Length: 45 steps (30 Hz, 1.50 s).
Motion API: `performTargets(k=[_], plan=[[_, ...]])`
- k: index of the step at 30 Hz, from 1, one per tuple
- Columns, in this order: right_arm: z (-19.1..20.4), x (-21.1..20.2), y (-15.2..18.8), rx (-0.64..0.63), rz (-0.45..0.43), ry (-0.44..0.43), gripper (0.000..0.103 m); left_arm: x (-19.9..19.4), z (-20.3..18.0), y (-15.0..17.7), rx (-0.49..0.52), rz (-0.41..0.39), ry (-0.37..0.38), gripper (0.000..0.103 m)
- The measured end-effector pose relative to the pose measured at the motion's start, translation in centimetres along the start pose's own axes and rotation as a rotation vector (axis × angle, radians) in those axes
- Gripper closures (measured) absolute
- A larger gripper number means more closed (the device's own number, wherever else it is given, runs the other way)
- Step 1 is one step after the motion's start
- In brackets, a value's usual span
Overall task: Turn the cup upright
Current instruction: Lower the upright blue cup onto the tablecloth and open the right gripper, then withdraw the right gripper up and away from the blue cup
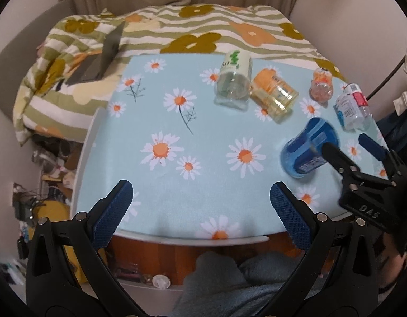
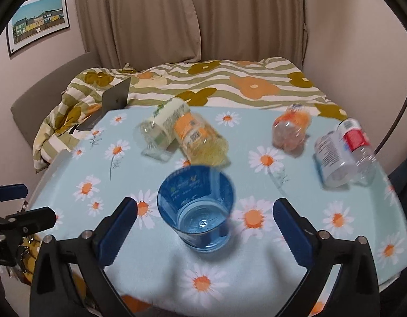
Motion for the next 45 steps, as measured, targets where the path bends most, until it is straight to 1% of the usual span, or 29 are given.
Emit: performTargets(k=[4, 7, 9, 13, 18, 22, 29, 45], plan=[[-1.8, -3.8, -1.8, 0.013, 0.023, -0.006, 0.001, -3.4, -1.9, -0.8, 0.0, -0.02, -0.02, 0.0], [-3.6, -6.2, -2.6, 0.041, 0.071, -0.004, 0.001, -5.6, -3.6, -0.9, 0.014, -0.04, -0.035, 0.0], [-4.7, -7.7, -2.7, 0.065, 0.088, 0.002, 0.001, -6.7, -4.5, -0.7, 0.007, -0.043, -0.033, 0.0], [-6.3, -10.2, -2.7, 0.068, 0.097, 0.074, 0.001, -8.1, -5.6, 0.0, -0.018, -0.057, -0.031, 0.0], [-7.0, -12.3, -2.1, 0.074, 0.089, 0.119, 0.0, -9.8, -6.8, 0.5, 0.001, -0.106, -0.037, 0.0], [-7.3, -13.2, -1.9, 0.063, 0.066, 0.148, 0.001, -10.4, -7.3, 0.7, 0.008, -0.131, -0.034, 0.0], [-7.5, -14.3, -1.7, 0.072, 0.038, 0.161, 0.001, -11.3, -7.8, 0.8, 0.022, -0.16, -0.028, 0.0], [-7.6, -15.0, -1.6, 0.085, 0.02, 0.174, 0.001, -11.7, -7.7, 0.7, 0.025, -0.165, -0.027, 0.0]])
Point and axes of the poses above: each gripper's, at about its wrist camera, not at the fingertips, and x roughly the way its jaws point, z to its left, y to its underside, the point moved 2 cm from there along x, roughly the way its jaws point, and after that the axes turned 4 degrees about -y, right-handed, at the moved point
